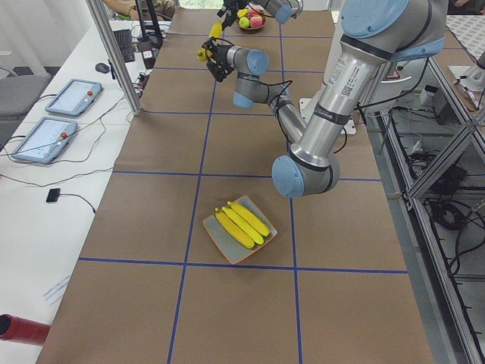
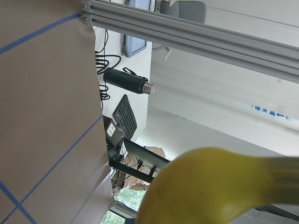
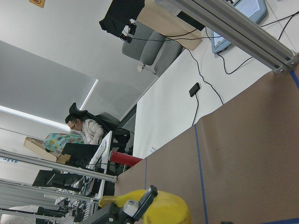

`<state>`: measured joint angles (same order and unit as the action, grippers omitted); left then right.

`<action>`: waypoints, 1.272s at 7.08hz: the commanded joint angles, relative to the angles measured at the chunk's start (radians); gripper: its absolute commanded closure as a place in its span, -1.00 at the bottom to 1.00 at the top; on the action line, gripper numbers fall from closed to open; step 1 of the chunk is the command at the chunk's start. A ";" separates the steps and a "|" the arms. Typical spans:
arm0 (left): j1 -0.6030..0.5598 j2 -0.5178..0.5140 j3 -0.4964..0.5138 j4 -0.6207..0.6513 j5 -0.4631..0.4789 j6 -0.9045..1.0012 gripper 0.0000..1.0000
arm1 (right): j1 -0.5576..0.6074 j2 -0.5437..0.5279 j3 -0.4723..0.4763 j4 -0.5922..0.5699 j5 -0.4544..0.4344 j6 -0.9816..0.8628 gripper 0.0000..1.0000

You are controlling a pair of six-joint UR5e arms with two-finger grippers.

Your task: Transfer all bananas from basket to plate

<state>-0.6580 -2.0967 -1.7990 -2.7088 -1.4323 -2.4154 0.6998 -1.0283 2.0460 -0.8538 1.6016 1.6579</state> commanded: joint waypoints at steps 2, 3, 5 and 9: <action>-0.003 0.099 -0.054 0.003 -0.054 0.143 1.00 | 0.160 -0.113 -0.033 -0.008 0.227 -0.105 -1.00; -0.003 0.180 -0.097 0.001 -0.118 0.185 1.00 | 0.223 -0.151 -0.053 -0.008 0.320 -0.160 -1.00; -0.006 0.341 -0.151 -0.044 -0.195 0.331 1.00 | 0.352 -0.260 -0.090 -0.008 0.490 -0.341 -1.00; -0.015 0.668 -0.137 -0.207 -0.421 0.822 1.00 | 0.634 -0.490 -0.162 -0.007 0.789 -0.834 -1.00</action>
<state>-0.6715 -1.5113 -1.9431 -2.8836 -1.7723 -1.7676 1.2556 -1.4517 1.9068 -0.8611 2.3181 0.9776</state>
